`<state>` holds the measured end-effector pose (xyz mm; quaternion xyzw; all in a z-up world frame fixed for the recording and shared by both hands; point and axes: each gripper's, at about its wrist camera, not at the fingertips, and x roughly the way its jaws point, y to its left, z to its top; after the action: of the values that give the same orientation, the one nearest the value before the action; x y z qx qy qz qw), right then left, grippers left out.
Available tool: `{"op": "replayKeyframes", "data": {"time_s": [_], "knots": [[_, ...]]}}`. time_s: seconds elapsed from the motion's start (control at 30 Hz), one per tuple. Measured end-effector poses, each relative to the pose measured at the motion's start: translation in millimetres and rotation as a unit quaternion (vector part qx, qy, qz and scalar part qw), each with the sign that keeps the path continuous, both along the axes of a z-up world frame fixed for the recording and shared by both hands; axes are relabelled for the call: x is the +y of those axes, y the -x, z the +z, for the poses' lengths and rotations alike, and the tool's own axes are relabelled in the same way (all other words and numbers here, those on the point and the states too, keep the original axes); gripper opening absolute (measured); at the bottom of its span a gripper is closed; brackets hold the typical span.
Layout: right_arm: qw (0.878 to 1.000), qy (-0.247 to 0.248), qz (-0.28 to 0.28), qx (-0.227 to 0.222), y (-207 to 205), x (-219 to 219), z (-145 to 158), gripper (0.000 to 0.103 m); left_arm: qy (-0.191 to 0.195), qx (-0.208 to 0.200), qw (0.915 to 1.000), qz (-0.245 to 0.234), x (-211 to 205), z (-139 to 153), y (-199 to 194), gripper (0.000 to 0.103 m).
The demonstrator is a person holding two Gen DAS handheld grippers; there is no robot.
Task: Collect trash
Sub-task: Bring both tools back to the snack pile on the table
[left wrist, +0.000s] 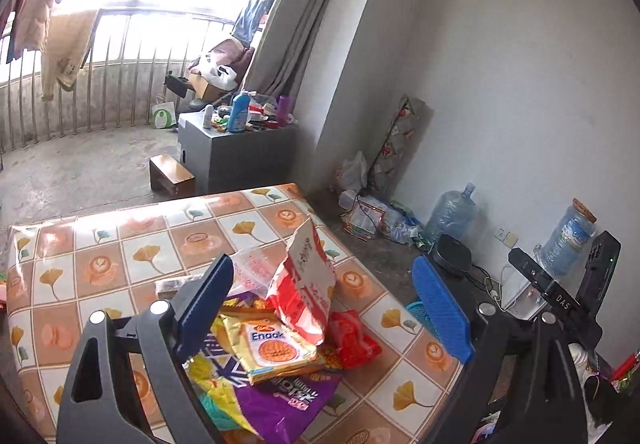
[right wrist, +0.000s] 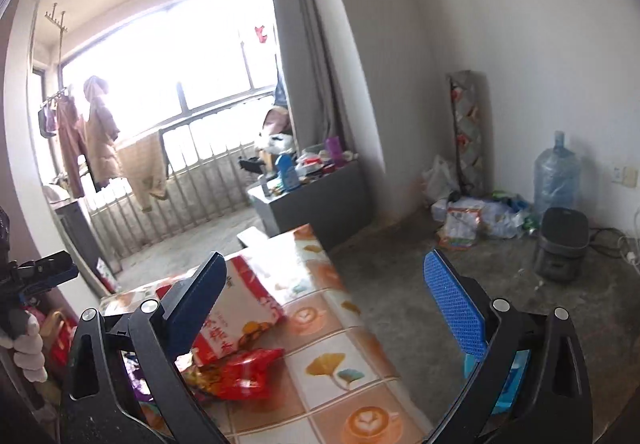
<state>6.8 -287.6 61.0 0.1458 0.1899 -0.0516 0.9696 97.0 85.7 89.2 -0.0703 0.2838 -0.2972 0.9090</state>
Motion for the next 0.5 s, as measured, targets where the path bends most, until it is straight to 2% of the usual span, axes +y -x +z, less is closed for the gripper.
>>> {"op": "replayKeyframes", "data": {"time_s": [0.1, 0.27, 0.37, 0.5], "knots": [[0.997, -0.041, 0.048, 0.037, -16.8, 18.5, -13.8, 0.094, 0.002, 0.02, 0.9998, 0.007, 13.7, -14.2, 1.4, 0.089], [0.989, -0.078, 0.077, 0.099, -35.8, 42.8, -34.7, 0.085, 0.009, 0.056, 0.9984, -0.002, 22.6, -35.8, -2.2, 0.083], [0.982, -0.098, 0.086, 0.134, -40.9, 51.4, -47.0, 0.08, 0.003, 0.086, 0.9962, -0.011, 14.6, -47.8, -11.9, 0.075], [0.974, -0.11, 0.097, 0.175, -42.0, 61.1, -61.1, 0.075, -0.004, 0.149, 0.9888, -0.014, 5.0, -69.4, -35.3, 0.062]]}}
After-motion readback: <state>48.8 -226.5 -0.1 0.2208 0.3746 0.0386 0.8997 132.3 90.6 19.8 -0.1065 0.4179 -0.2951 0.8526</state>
